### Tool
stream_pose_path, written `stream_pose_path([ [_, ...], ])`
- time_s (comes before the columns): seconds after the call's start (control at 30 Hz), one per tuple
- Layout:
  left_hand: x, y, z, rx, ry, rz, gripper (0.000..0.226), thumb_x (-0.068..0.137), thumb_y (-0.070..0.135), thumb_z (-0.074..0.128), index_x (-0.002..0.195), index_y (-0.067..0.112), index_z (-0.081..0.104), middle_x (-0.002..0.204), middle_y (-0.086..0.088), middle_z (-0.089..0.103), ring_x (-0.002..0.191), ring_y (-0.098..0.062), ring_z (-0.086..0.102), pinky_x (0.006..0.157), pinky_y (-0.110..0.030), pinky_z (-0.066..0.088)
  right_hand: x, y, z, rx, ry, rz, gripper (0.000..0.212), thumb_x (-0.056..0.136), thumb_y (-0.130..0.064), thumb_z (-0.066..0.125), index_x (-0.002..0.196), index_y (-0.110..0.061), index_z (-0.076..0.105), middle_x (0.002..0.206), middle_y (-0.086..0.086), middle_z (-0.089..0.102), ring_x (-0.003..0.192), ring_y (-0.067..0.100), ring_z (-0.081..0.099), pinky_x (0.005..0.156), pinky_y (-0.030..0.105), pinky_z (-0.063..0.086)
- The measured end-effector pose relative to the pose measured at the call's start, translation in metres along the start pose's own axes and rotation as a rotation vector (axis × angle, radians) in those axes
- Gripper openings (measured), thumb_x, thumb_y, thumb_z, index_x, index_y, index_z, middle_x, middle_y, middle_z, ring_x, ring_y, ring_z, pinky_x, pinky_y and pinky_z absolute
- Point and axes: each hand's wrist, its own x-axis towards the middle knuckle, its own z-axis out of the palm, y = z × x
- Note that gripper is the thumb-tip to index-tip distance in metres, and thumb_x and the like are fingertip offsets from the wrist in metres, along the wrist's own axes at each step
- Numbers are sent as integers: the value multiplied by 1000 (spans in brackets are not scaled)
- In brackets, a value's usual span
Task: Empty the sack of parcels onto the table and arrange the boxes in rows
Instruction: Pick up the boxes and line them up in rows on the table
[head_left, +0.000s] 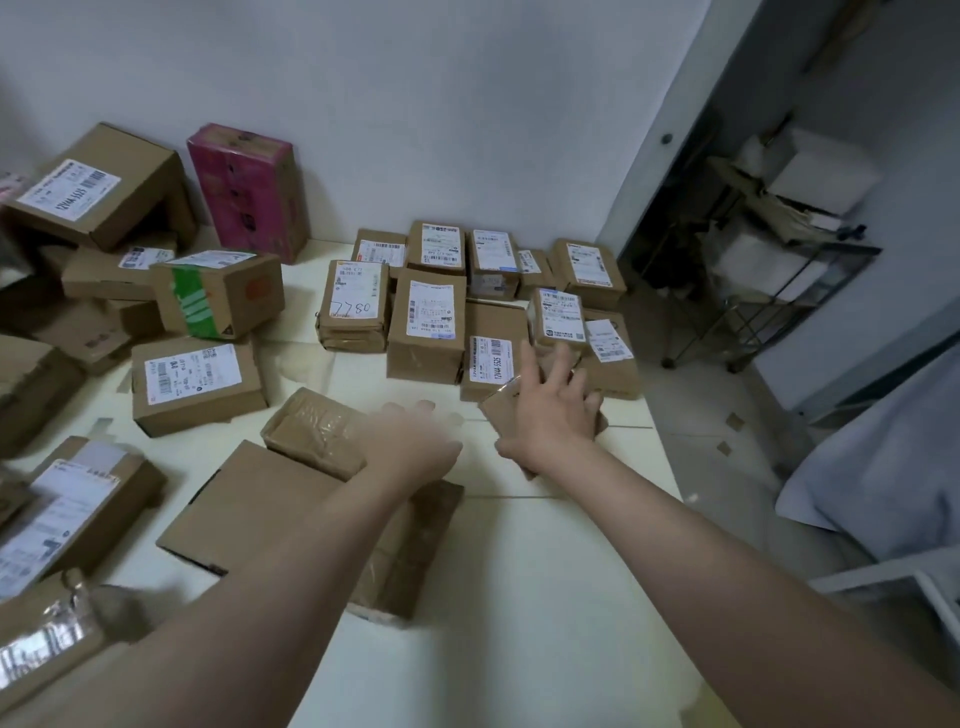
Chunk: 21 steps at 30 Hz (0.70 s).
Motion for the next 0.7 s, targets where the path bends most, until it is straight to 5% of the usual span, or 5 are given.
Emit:
stream_pose_path([
  [0.17,-33,5,29,29,-24,-150,98,71,68,69,148,28,24,152,-20,19,141,-38,19,108,-53,28,-31,42,52,-59,-65,-229,118,74,-39,79,155,-22,-6,155,5,18,138,28,25,113,49,25],
  [0.33,-59,7,58,73,-45,-333,108,73,44,75,153,35,3,138,-18,23,131,-37,29,106,-56,34,-53,80,72,74,-136,-355,89,77,-46,75,148,-33,25,155,-3,18,140,23,19,110,50,27],
  [0.5,-65,20,68,-462,61,-274,104,77,32,79,154,20,11,139,-12,40,129,-36,43,103,-41,40,-58,105,70,134,-199,-277,65,85,-41,65,142,-41,34,153,-6,21,138,23,18,102,59,32],
  [0.63,-59,39,85,-680,37,-244,115,64,71,65,153,22,10,146,-10,44,129,-35,47,106,-49,41,-55,130,72,163,-148,-203,56,86,-33,63,136,-41,40,145,-4,28,133,23,22,99,57,36],
  [0.7,-59,47,93,-713,-44,-314,109,71,63,67,153,30,3,147,-9,40,127,-34,45,103,-48,41,-53,139,72,193,-124,-178,47,87,-36,63,131,-40,45,140,-4,31,131,23,24,98,56,36],
])
